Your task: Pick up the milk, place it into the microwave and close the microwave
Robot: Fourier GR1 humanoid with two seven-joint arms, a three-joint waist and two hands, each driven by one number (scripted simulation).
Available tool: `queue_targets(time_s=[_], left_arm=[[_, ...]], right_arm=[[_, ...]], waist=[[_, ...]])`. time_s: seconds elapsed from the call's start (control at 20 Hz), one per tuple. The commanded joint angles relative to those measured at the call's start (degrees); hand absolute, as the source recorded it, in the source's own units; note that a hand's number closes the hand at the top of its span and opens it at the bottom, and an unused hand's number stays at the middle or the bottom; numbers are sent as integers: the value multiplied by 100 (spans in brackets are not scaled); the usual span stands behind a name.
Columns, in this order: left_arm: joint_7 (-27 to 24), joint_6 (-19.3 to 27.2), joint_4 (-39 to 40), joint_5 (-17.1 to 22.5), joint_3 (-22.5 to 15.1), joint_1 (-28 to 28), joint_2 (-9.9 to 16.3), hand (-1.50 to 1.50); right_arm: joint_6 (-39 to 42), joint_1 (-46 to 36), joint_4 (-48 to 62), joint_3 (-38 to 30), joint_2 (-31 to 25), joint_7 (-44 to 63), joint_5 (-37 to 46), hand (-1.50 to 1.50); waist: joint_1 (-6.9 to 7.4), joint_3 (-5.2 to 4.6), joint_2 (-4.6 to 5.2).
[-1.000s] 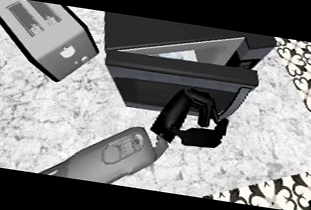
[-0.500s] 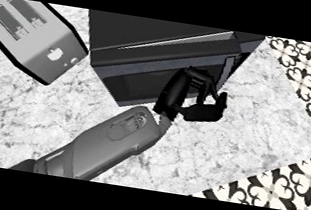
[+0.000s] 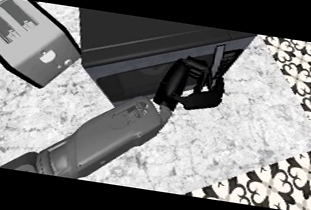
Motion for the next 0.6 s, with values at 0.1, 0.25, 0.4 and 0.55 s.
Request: queue_targets(time_s=[0.1,0.25,0.4,0.55], left_arm=[[-167,-45,398,252,97,-310,0,150],[-304,-59,425,365,90,-297,0,150],[-368,-100,515,437,87,-341,0,150],[-481,-73,529,529,23,-339,0,150]], right_arm=[[186,-33,-205,-103,-117,-82,-154,-150],[212,-12,-285,-119,-164,-27,-296,-150],[298,38,-283,-100,-193,1,-477,-150],[324,106,-382,-10,-205,82,-552,-150]], waist=[[-139,10,39],[-159,5,63],[-109,21,58],[-169,14,57]])
